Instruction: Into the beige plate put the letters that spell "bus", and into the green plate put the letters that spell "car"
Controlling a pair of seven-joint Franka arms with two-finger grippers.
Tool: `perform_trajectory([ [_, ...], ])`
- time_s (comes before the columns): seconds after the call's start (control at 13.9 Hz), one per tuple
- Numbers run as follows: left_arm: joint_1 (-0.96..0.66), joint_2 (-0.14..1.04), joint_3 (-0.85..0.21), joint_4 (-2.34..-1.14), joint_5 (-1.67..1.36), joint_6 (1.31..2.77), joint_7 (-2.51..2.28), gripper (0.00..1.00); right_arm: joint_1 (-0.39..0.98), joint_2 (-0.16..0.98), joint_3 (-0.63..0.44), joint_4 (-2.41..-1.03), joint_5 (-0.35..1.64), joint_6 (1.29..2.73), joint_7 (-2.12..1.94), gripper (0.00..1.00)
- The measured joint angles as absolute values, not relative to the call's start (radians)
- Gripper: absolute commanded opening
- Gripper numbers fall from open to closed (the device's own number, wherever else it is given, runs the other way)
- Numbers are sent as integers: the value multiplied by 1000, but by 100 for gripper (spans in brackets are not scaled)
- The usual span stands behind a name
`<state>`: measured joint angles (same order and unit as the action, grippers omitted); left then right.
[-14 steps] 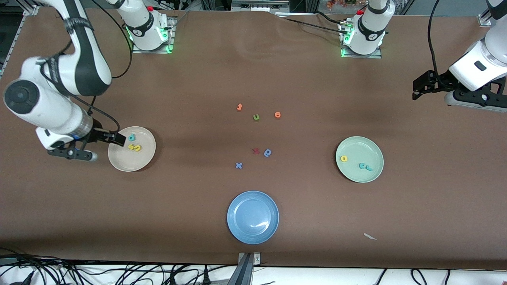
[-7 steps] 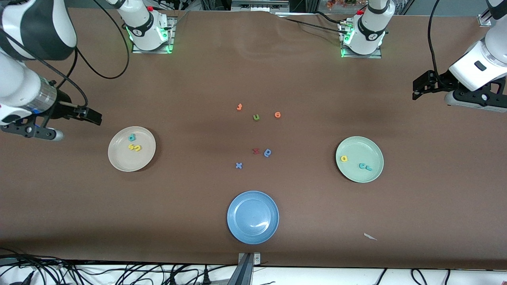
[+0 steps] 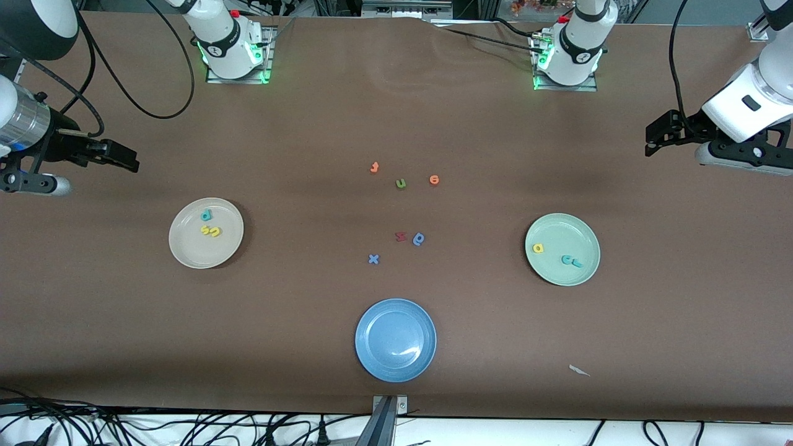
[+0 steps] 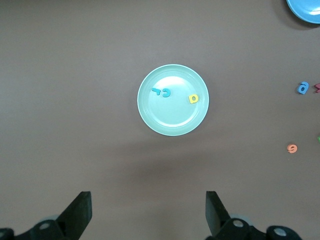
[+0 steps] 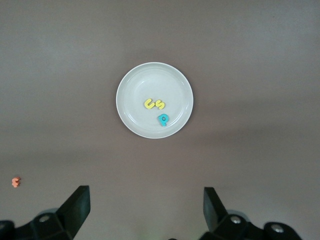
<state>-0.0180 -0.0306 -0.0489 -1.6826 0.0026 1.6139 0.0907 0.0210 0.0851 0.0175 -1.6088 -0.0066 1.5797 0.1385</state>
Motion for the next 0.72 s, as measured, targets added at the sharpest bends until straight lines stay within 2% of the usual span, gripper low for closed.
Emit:
perform_trajectory([
  [0.72,-18,-31,-49,-1683,3,1612,91,100,25,114,17,-1558,-2,1533,138,100],
])
